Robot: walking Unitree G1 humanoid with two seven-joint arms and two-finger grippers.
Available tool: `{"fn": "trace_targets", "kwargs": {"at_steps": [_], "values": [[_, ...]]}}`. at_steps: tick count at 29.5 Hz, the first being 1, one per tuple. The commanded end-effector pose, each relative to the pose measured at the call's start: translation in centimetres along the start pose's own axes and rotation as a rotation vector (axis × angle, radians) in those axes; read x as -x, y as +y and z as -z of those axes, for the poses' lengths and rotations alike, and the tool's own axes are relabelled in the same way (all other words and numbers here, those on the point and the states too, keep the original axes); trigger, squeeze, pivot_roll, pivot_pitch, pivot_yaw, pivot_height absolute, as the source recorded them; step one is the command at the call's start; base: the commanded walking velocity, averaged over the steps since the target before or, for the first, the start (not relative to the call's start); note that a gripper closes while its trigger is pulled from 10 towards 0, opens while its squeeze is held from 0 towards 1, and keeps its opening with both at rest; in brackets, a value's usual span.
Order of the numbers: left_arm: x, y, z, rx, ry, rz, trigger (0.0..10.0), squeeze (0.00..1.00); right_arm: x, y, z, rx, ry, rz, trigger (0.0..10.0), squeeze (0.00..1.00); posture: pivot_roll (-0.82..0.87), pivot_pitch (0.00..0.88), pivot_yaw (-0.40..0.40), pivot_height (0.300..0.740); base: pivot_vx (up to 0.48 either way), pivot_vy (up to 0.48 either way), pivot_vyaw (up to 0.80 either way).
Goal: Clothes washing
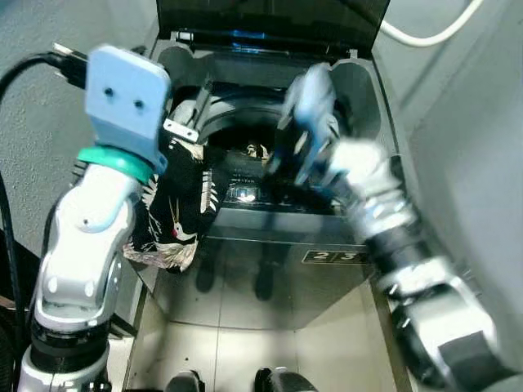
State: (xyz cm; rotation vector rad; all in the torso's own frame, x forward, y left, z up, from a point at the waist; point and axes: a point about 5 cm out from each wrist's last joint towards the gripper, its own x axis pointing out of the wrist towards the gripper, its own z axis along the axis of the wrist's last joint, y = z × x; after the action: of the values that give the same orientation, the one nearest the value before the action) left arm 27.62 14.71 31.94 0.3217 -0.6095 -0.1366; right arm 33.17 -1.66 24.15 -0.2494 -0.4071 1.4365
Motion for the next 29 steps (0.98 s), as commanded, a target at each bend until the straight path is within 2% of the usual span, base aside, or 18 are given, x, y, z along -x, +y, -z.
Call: {"fn": "trace_targets", "kwargs": {"at_steps": [1,2,4,9,11,12,13,17,18,19,20,21,23,29], "values": [[-0.1,0.1,-0.6,-0.027,-0.022,-0.007,10.0,0.00,-1.1,0.9,0.4,0.068,0.035,-0.026,10.0,0.00,0.12,0.082,-0.013,0.740,0.000,0.000,0.00],[-0.1,0.1,-0.6,-0.027,-0.022,-0.007,10.0,0.00,-1.1,0.9,0.4,0.068,0.035,-0.026,10.0,0.00,0.12,0.082,-0.013,0.740,0.000,0.000,0.00],[-0.1,-0.2,-1.0,-0.055,-0.043,0.000,10.0,0.00,-2.0,2.2,1.1,0.067,0.055,-0.053,10.0,0.00,0.12,0.085,-0.015,0.740,0.000,0.000,0.00],[0.1,-0.4,-1.0,-0.061,-0.044,0.000,10.0,0.00,-2.6,3.1,1.2,0.062,0.050,-0.068,10.0,0.00,0.12,0.087,-0.018,0.740,0.000,0.000,0.00],[0.1,-0.5,-0.8,-0.056,-0.036,0.001,10.0,0.00,-3.2,3.6,1.3,0.124,0.087,-0.042,10.0,0.00,0.12,0.088,-0.019,0.740,0.000,0.000,0.00],[0.1,-0.5,-0.8,-0.056,-0.036,0.001,10.0,0.00,-3.2,3.6,1.3,0.124,0.087,-0.042,10.0,0.00,0.12,0.088,-0.019,0.740,0.000,0.000,0.00],[0.1,-0.6,-0.7,-0.050,-0.032,0.005,10.0,0.00,-3.5,3.7,1.5,0.189,0.149,-0.011,10.0,0.00,0.12,0.088,-0.019,0.740,0.000,0.000,0.00],[0.1,-0.6,-0.7,-0.047,-0.030,0.006,10.0,0.00,-3.6,3.6,1.6,0.211,0.177,0.004,10.0,0.00,0.12,0.088,-0.019,0.740,0.000,0.000,0.00],[0.0,-0.7,-0.6,-0.044,-0.027,0.010,10.0,0.00,-3.4,3.2,1.7,0.285,0.234,0.035,10.0,0.00,0.12,0.088,-0.020,0.740,0.000,0.000,0.00],[0.0,-0.7,-0.6,-0.044,-0.027,0.010,10.0,0.00,-3.4,3.2,1.7,0.285,0.234,0.035,10.0,0.00,0.12,0.088,-0.020,0.740,0.000,0.000,0.00],[0.0,-0.8,-0.6,-0.043,-0.025,0.012,10.0,0.00,-3.2,2.9,1.8,0.339,0.271,0.056,10.0,0.00,0.12,0.088,-0.020,0.740,0.000,0.000,0.00],[0.0,-0.8,-0.6,-0.043,-0.025,0.012,10.0,0.00,-3.2,2.9,1.8,0.339,0.271,0.056,10.0,0.00,0.12,0.088,-0.020,0.740,0.000,0.000,0.00],[0.0,-0.9,-0.4,-0.040,-0.019,0.013,10.0,0.00,-2.9,2.6,2.0,0.411,0.309,0.072,10.0,0.00,0.11,0.090,-0.024,0.740,0.000,0.000,0.00],[0.0,-0.8,-0.3,-0.038,-0.011,0.008,10.0,0.00,-2.6,2.8,2.6,0.466,0.354,0.075,10.0,0.00,0.11,0.093,-0.027,0.740,0.000,0.000,0.00]]}}
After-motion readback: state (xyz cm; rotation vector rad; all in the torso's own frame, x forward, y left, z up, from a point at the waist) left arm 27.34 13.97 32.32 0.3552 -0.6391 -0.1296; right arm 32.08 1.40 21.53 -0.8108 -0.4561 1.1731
